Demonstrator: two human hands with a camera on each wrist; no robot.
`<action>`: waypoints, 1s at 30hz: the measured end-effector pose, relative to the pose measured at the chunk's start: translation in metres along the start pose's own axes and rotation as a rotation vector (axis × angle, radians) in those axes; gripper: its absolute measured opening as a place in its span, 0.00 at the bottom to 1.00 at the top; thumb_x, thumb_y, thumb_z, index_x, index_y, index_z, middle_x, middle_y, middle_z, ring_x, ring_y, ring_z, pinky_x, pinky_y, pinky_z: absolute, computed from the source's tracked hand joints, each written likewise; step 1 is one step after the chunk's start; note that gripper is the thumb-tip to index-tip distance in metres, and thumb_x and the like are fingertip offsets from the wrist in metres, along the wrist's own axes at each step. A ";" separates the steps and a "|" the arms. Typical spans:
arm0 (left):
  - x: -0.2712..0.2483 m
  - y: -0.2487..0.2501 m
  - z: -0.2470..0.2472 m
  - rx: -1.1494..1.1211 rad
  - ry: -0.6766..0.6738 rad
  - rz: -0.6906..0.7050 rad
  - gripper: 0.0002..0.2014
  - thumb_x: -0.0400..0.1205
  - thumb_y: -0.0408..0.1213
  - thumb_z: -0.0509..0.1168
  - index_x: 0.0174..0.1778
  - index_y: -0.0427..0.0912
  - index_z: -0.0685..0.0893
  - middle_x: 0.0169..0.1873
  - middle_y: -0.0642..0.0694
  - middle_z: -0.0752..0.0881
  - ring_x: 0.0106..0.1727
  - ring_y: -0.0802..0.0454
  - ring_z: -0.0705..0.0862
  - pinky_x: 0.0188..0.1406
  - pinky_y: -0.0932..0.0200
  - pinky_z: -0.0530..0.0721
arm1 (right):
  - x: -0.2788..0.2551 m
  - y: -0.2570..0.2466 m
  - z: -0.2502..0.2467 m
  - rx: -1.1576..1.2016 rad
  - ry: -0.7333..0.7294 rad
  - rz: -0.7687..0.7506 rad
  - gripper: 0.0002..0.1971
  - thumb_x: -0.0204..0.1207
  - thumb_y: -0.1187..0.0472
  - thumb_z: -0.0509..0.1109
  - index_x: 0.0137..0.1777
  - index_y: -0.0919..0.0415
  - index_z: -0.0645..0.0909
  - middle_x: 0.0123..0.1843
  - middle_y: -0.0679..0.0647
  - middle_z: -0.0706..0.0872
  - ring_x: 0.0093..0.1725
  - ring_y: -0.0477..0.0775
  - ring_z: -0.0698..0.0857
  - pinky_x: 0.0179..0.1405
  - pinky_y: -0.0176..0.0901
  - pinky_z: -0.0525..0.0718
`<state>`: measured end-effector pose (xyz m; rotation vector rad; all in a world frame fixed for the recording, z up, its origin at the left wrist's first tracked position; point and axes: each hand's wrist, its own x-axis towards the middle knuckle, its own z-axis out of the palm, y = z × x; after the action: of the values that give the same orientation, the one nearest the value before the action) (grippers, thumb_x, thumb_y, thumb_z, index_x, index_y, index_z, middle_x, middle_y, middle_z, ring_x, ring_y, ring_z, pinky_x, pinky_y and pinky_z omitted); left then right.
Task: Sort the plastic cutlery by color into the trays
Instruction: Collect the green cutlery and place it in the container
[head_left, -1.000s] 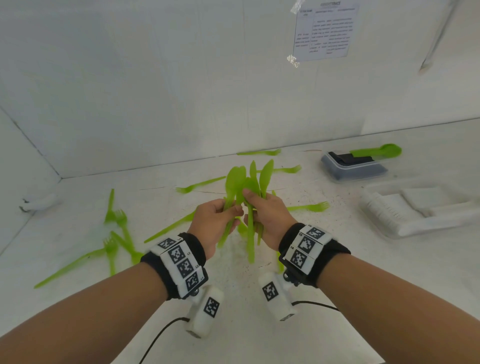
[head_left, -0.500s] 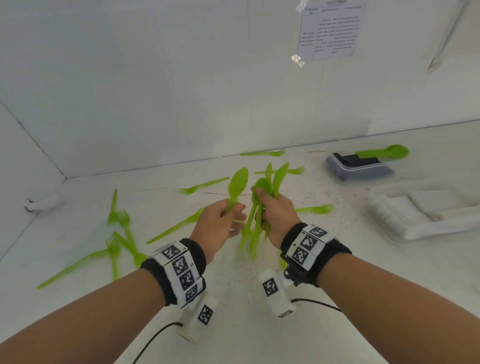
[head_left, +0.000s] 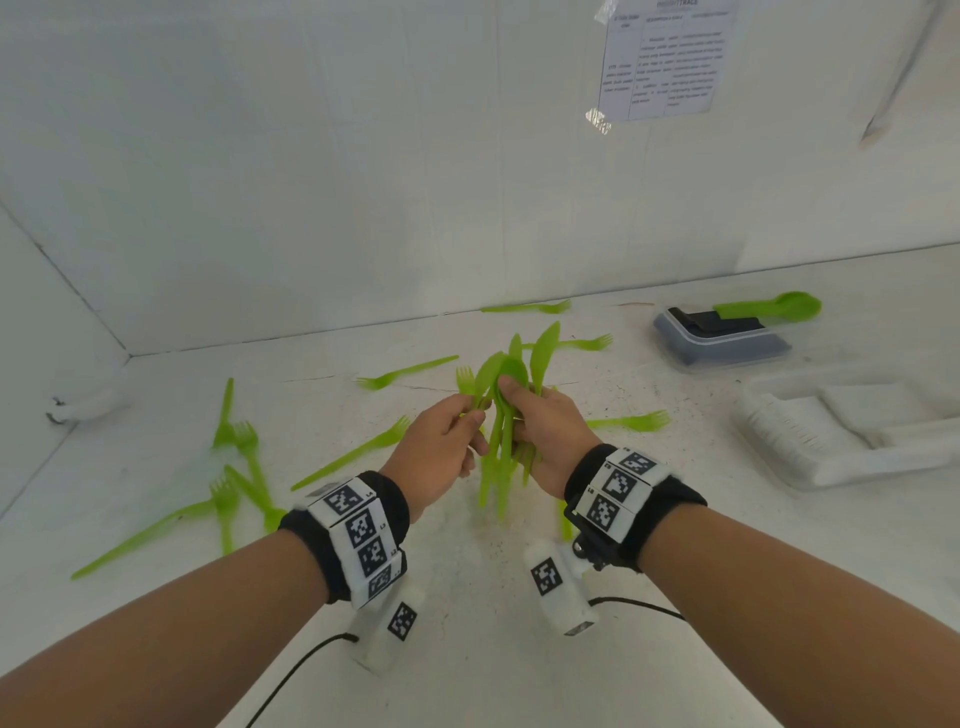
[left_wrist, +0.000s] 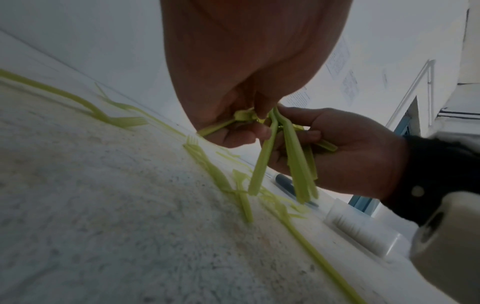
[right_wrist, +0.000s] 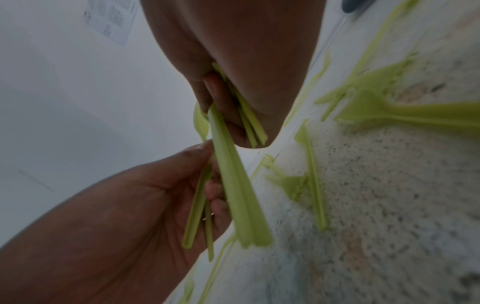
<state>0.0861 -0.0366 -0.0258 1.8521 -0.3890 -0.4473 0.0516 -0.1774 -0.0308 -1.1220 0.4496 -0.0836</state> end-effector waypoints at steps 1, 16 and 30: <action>0.000 -0.001 -0.001 -0.002 0.003 -0.008 0.09 0.92 0.37 0.59 0.59 0.41 0.84 0.35 0.47 0.87 0.29 0.53 0.79 0.33 0.58 0.80 | -0.001 -0.001 -0.001 0.007 -0.014 0.008 0.09 0.88 0.55 0.68 0.52 0.59 0.86 0.35 0.53 0.89 0.28 0.53 0.84 0.29 0.43 0.81; -0.006 -0.001 -0.005 -0.194 0.039 -0.012 0.07 0.84 0.33 0.72 0.54 0.37 0.93 0.46 0.40 0.94 0.45 0.45 0.92 0.51 0.55 0.91 | 0.002 0.007 0.005 0.058 -0.032 -0.019 0.14 0.88 0.57 0.68 0.64 0.67 0.85 0.51 0.64 0.90 0.38 0.59 0.88 0.42 0.55 0.89; -0.011 0.008 -0.006 -0.215 -0.093 -0.032 0.21 0.89 0.32 0.59 0.76 0.57 0.76 0.58 0.35 0.89 0.57 0.45 0.91 0.62 0.50 0.89 | -0.003 0.009 0.012 0.089 -0.027 -0.048 0.13 0.82 0.55 0.75 0.62 0.61 0.87 0.50 0.61 0.89 0.48 0.66 0.87 0.54 0.67 0.87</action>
<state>0.0790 -0.0287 -0.0148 1.6348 -0.3592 -0.5764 0.0526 -0.1625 -0.0336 -1.0455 0.3918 -0.1295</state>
